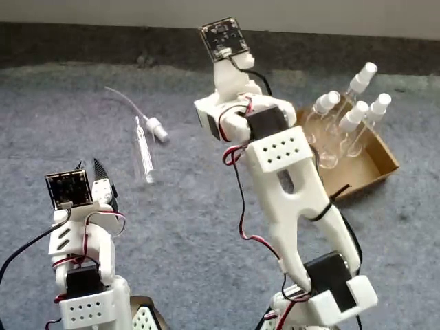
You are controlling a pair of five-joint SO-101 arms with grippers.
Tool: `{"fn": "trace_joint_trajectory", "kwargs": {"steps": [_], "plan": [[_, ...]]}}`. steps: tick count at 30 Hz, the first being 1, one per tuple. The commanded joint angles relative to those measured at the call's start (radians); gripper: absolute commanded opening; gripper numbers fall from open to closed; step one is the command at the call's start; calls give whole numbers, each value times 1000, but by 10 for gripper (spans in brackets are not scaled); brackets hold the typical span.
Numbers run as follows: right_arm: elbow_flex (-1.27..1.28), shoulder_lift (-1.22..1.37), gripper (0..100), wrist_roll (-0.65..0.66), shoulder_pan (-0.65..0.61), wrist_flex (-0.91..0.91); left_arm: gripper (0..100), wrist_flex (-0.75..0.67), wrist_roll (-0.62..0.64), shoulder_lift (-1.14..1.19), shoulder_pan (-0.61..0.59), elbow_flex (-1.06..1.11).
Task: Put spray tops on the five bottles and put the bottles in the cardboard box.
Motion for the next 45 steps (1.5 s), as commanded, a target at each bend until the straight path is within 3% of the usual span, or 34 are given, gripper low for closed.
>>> {"fn": "trace_joint_trajectory", "kwargs": {"steps": [1,12,22,26,31,42,45], "plan": [[-104,53,53,-64,-53,4,42,-21,-11,-13,-13,-27],[-114,199,65,-130,-254,-7,42,-21,-11,-13,-15,-30],[-16,217,315,-140,-320,-189,42,-21,-11,-13,-15,-30],[88,240,354,-265,-348,-374,42,-21,-11,-13,-13,-28],[193,282,357,-321,-348,-484,42,-21,-11,-13,-12,-28],[160,455,356,-327,-397,-490,42,-21,-11,-13,-10,-27],[140,479,300,-322,-395,-489,42,-21,-11,-13,-10,-27]]}}
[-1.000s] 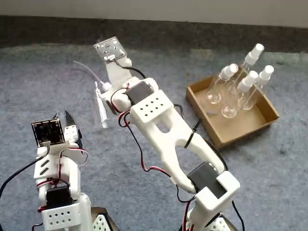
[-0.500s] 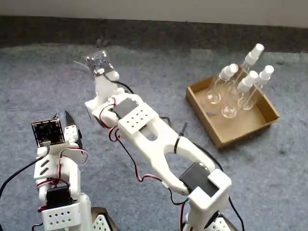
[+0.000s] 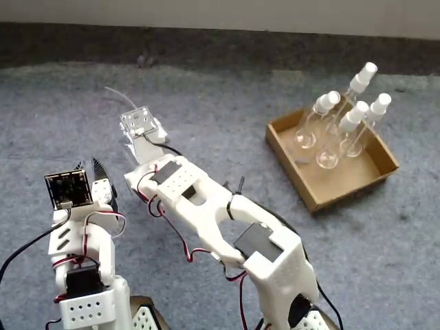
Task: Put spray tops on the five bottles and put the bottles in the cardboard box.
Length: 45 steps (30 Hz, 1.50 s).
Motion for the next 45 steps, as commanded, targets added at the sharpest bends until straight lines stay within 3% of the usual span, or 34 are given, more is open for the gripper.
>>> {"fn": "trace_joint_trajectory", "kwargs": {"steps": [1,5,8,13,19,25,31,38,45], "plan": [[-65,-13,262,-2,-2,-16,42,-21,-11,-13,-8,-27],[-65,-15,86,-2,16,-18,42,-21,-11,-13,-8,-27],[-65,-16,11,-2,25,-19,42,-21,-11,-13,-8,-27],[-65,-25,5,8,28,-16,42,-21,-11,-13,-7,-27],[-50,-214,5,190,27,-15,42,-21,-11,-13,-7,-27],[61,-418,6,196,65,-8,42,-21,-11,-13,-7,-27],[114,-605,7,196,185,4,42,-21,-11,-13,-7,-27],[104,-759,7,239,328,306,42,-21,-11,-13,-7,-25],[116,-897,7,382,334,490,42,-18,-11,-13,-5,-24]]}}
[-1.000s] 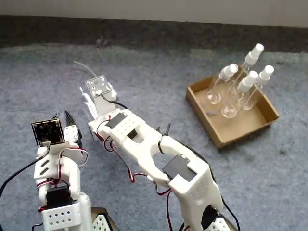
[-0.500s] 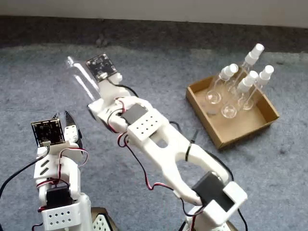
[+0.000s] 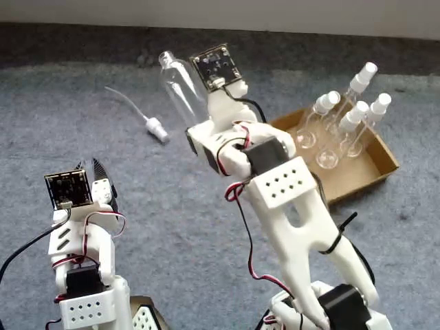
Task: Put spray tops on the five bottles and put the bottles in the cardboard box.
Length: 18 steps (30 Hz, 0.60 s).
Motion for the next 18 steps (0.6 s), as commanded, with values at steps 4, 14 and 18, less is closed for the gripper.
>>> {"fn": "trace_joint_trajectory", "kwargs": {"steps": [4,14,18], "plan": [[-10,-179,7,98,16,193,42,-18,-11,-13,-5,-24],[5,-377,7,299,18,493,42,-18,-9,-13,-5,-24],[143,-446,7,298,19,503,42,-21,-9,-13,7,-5]]}}
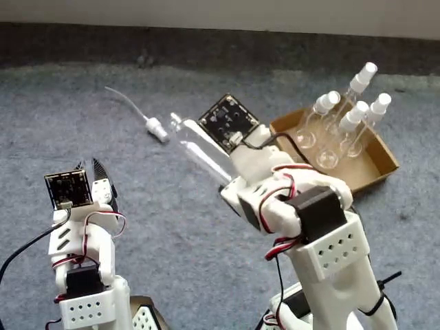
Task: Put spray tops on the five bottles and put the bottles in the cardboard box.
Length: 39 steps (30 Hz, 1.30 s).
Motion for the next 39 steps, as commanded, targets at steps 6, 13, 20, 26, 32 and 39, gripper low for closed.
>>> {"fn": "trace_joint_trajectory", "kwargs": {"steps": [6,13,20,26,32,39], "plan": [[394,-186,7,12,127,-197,42,-21,-11,-13,35,-4],[768,-321,7,173,205,-380,42,-21,-11,-13,36,-4],[986,-461,7,221,205,-410,42,-21,-11,-13,36,-4],[1119,-579,7,222,205,-409,42,-21,-11,-13,36,-4],[1191,-618,104,290,206,-401,43,-21,-11,-13,38,5],[1202,-622,210,304,206,-400,43,-21,-11,-13,38,5]]}}
